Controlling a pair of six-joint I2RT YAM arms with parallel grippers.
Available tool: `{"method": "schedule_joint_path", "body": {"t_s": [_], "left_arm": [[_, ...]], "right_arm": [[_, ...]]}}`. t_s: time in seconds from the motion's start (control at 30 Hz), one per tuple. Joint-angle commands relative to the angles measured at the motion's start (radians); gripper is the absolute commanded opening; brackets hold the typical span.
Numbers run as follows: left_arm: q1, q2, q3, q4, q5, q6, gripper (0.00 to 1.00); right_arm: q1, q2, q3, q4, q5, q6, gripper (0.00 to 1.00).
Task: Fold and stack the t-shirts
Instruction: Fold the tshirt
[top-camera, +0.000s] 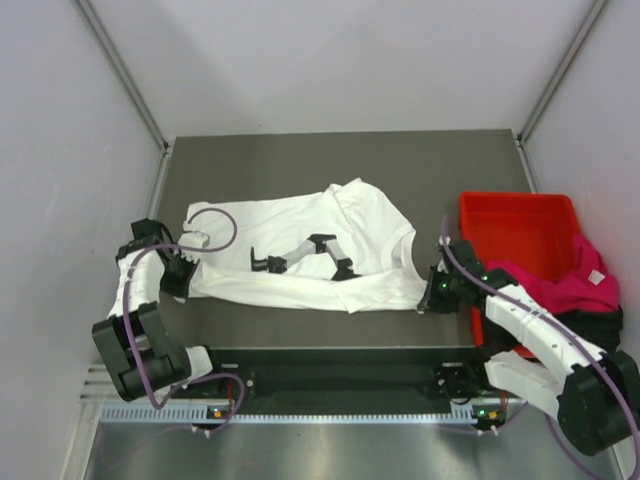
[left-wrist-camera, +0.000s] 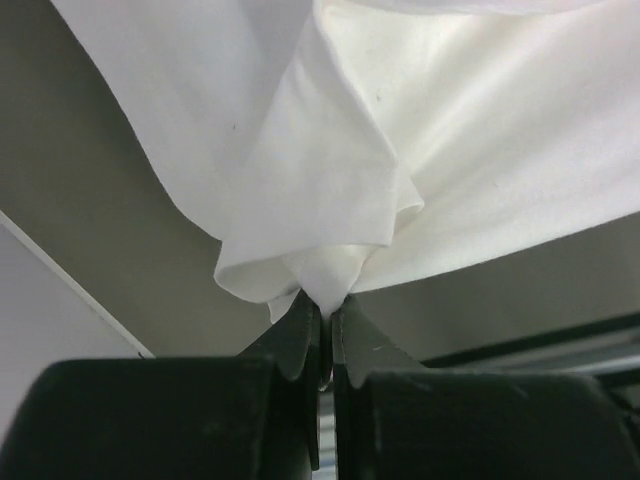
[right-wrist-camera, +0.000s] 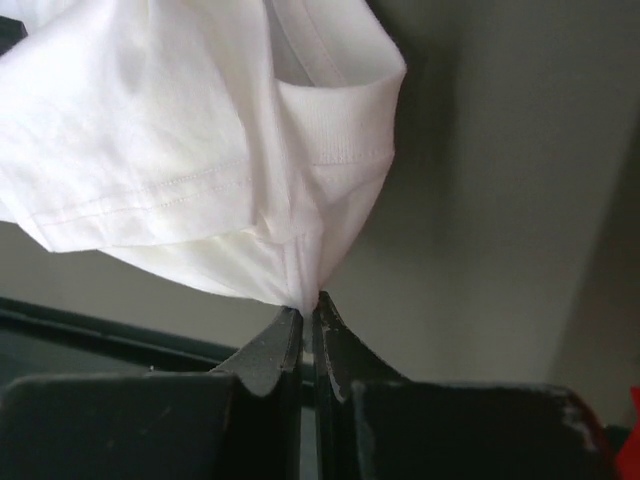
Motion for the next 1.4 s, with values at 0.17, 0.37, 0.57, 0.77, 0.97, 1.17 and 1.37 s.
{"method": "schedule_joint_path", "body": {"t_s": [0.17,0.37,0.57,0.77,0.97,1.17,1.37], "left_arm": [[0.005,-0.002,0.013,-0.144,-0.122,0.115,0.74],[0.004,0.082,0.272,-0.134,0.000,-0.054,0.99],[-0.095,0.262,0.388,0.151,0.010,-0.349,0.95],[-0.127,0.552,0.597,0.305,-0.096,-0.504,0.88],[-0.123,0.764,0.811,0.260,-0.007,-0.532,0.87],[-0.125,0.862,0.856,0.250,0.020,-0.532,0.87],[-0.125,0.919,0.868,0.224,0.086,-0.528,0.74]], "right_arm": [[0.012,-0.200,0.041,-0.260,0.035,0.082,0.40],[0.012,-0.139,0.331,-0.176,0.164,-0.056,0.73],[0.010,0.311,0.706,0.051,0.198,-0.323,0.73],[-0.002,0.834,1.135,0.134,0.184,-0.426,0.66],[-0.010,1.289,1.566,0.060,0.111,-0.460,0.65],[-0.011,1.473,1.675,0.049,0.033,-0.449,0.63],[-0.013,1.475,1.598,0.129,-0.061,-0.421,0.27]]}}
